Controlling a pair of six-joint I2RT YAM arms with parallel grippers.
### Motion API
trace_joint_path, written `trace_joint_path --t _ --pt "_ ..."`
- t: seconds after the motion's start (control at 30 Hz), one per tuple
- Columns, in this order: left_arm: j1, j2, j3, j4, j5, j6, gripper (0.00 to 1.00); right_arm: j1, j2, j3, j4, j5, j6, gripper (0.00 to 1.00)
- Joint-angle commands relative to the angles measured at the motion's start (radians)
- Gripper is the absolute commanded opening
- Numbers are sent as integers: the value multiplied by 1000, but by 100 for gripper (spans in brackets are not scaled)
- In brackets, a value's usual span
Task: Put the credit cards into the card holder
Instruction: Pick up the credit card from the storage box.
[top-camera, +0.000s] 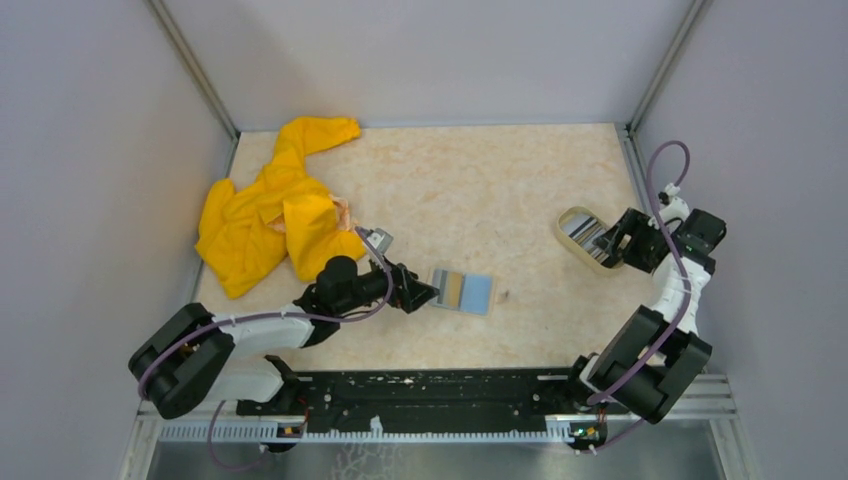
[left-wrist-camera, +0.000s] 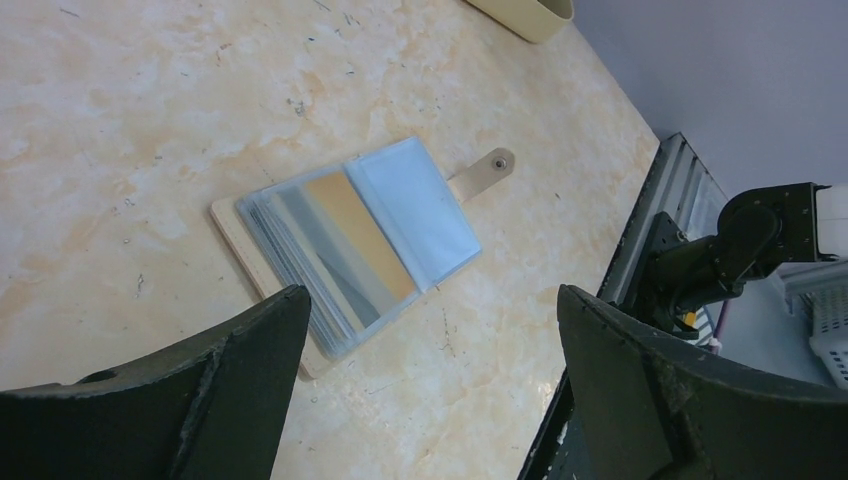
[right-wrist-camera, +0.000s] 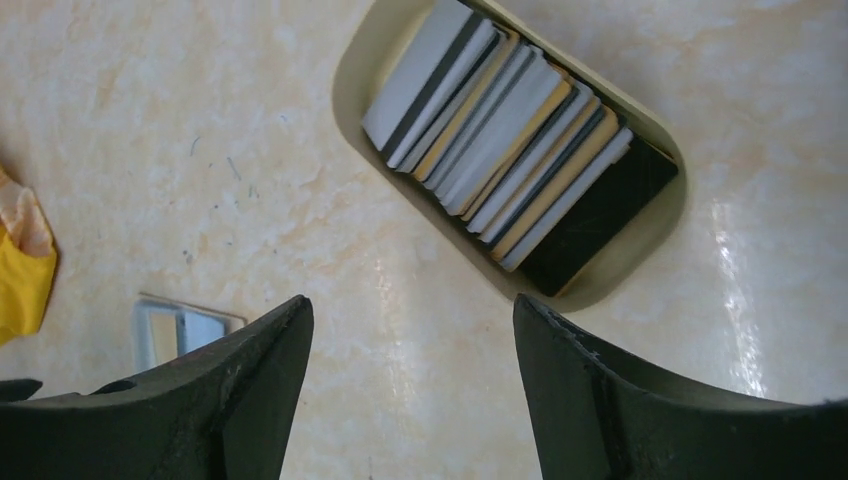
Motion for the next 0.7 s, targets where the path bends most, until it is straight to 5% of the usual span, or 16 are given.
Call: trace_joint_path --t 0.0,0.37,0.67 --pt "19 30 16 81 67 -44 99 -19 -47 -12 108 152 153 73" --pt "36 81 140 -61 81 -60 99 -19 21 -5 155 364 297 69" --pt "36 129 195 -79 61 -111 99 -17 149 59 196 242 298 65"
